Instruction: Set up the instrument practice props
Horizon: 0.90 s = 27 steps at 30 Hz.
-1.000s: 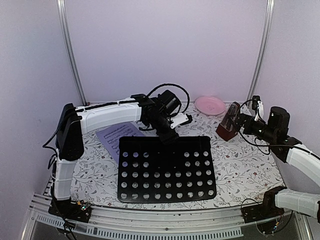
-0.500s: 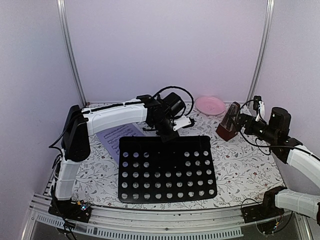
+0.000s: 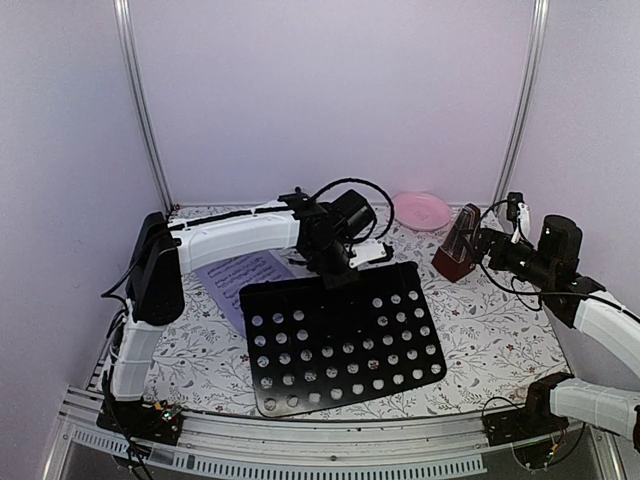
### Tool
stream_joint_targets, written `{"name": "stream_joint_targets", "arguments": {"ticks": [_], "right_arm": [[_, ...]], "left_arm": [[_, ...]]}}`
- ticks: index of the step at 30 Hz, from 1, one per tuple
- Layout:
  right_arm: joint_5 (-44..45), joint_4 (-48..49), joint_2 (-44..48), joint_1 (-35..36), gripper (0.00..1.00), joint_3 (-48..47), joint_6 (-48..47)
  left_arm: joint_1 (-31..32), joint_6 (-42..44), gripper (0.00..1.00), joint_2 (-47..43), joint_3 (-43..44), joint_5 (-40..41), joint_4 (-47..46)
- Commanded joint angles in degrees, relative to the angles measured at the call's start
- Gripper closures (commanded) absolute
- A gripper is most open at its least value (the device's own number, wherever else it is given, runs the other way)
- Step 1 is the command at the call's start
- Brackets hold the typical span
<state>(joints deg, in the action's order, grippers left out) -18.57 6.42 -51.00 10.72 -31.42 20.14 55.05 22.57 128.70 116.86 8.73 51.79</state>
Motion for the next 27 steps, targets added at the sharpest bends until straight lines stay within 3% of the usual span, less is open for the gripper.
{"name": "stream_joint_targets", "arguments": {"ticks": [1,15,27], "right_arm": [[0.87,-0.84,1.31,-0.36,0.01,0.17,0.08],[11.01,-4.44,10.20,-0.36,0.01,-1.59,0.05],[18.92,-7.78,14.22,-0.37,0.01,-2.77,1.11]], "left_arm": [[-1.48,-1.12,0.99,-0.99,1.89,-1.51,-0.74],[-6.22,-3.54,1.00,-10.37,2.01,-7.70,-10.54],[-14.76,-17.78,1.00,-25.82,-3.64,-19.34,-28.58]]}}
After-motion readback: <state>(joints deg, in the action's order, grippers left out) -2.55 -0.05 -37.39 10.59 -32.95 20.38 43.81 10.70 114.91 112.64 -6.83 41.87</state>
